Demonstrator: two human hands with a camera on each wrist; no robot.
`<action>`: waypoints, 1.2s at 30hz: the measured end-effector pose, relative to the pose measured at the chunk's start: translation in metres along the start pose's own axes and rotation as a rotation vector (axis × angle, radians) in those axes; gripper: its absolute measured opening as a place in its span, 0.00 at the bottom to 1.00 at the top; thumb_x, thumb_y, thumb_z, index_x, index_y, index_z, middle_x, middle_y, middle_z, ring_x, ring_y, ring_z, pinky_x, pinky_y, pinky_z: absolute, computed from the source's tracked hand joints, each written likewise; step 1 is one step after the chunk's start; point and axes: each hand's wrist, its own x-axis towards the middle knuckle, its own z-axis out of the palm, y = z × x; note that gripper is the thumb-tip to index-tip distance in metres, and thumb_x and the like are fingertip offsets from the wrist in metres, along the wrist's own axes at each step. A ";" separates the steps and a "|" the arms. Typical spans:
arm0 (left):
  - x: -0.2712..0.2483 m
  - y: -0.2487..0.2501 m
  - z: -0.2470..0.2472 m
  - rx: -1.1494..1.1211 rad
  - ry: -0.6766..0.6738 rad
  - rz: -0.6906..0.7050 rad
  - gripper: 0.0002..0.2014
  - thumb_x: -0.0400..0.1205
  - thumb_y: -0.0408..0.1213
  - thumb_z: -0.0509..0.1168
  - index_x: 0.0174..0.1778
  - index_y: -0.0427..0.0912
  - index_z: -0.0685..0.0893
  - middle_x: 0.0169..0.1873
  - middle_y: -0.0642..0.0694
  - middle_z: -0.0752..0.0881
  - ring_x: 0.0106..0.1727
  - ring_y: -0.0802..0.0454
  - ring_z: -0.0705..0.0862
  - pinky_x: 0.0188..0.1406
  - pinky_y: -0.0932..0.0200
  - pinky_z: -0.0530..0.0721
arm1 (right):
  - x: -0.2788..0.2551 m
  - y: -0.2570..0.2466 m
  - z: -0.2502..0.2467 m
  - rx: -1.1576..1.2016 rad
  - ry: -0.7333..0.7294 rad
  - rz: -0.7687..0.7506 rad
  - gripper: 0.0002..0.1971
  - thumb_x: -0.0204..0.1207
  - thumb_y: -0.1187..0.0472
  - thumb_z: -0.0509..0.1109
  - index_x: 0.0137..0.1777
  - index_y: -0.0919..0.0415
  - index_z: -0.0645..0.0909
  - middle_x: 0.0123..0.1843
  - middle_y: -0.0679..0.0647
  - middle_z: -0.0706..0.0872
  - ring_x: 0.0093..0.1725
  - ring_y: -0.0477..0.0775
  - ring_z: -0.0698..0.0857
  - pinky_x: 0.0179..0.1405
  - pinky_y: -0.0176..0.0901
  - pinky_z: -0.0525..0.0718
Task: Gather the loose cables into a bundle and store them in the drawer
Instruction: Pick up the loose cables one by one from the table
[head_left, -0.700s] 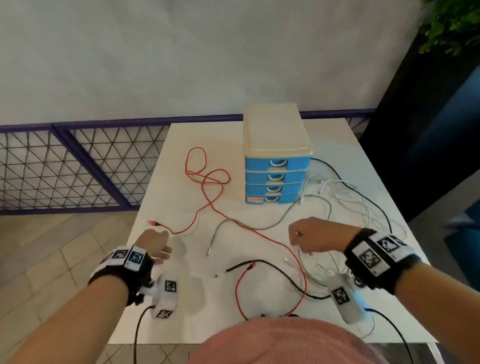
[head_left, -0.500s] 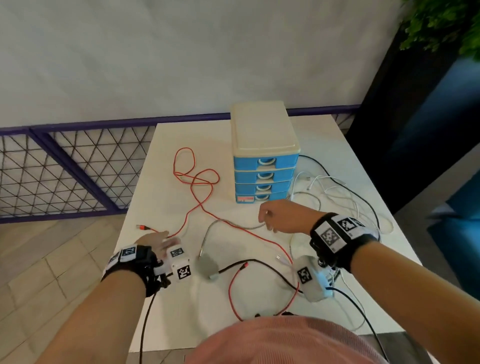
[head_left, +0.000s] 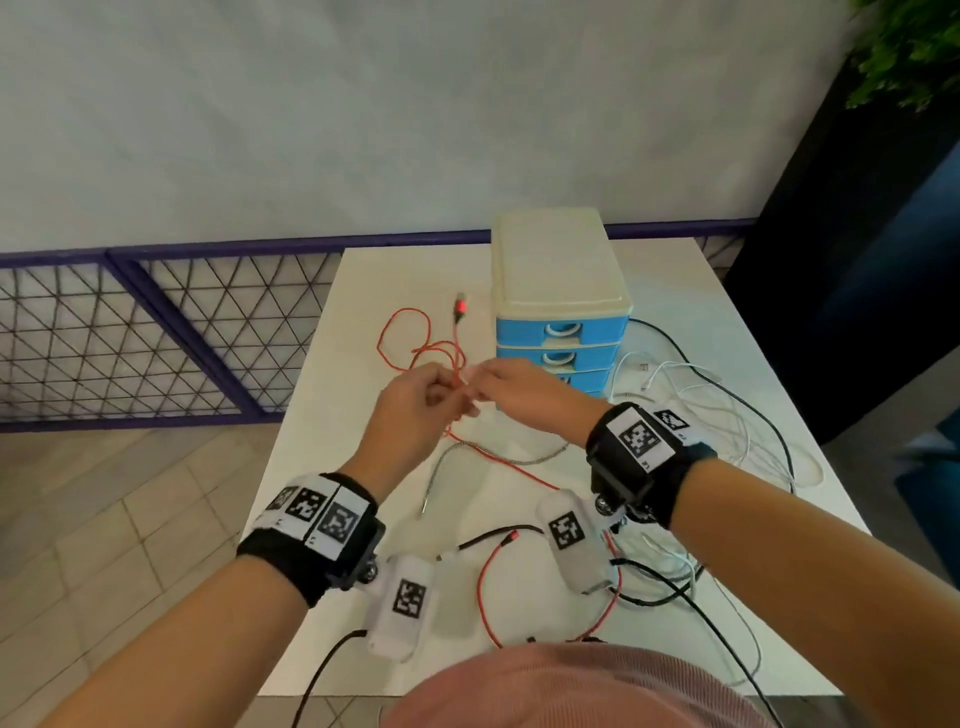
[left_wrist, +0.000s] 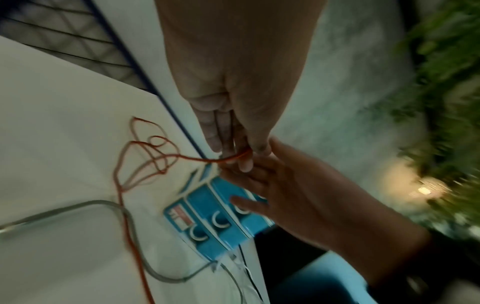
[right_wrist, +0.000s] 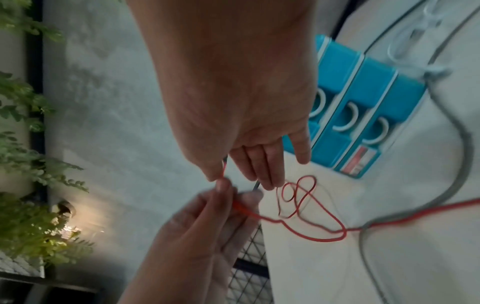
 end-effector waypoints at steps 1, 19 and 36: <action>-0.001 0.007 0.004 0.008 -0.020 0.064 0.02 0.80 0.34 0.67 0.46 0.42 0.84 0.31 0.52 0.90 0.34 0.62 0.86 0.36 0.70 0.80 | 0.002 -0.007 0.003 0.037 0.004 -0.007 0.21 0.87 0.49 0.54 0.51 0.63 0.83 0.43 0.54 0.87 0.42 0.50 0.83 0.41 0.38 0.78; 0.008 -0.118 -0.069 0.798 -0.134 -0.135 0.11 0.84 0.32 0.55 0.37 0.48 0.76 0.50 0.38 0.82 0.51 0.35 0.83 0.52 0.45 0.79 | -0.021 -0.023 -0.095 0.575 0.602 -0.211 0.20 0.89 0.51 0.49 0.40 0.57 0.74 0.20 0.49 0.64 0.15 0.42 0.61 0.16 0.35 0.61; -0.019 -0.084 0.027 0.891 -0.486 -0.412 0.14 0.81 0.44 0.60 0.56 0.38 0.75 0.55 0.41 0.83 0.51 0.45 0.82 0.46 0.56 0.78 | -0.031 -0.015 -0.053 0.149 0.357 -0.229 0.19 0.88 0.51 0.53 0.41 0.56 0.80 0.24 0.44 0.68 0.22 0.42 0.66 0.27 0.42 0.69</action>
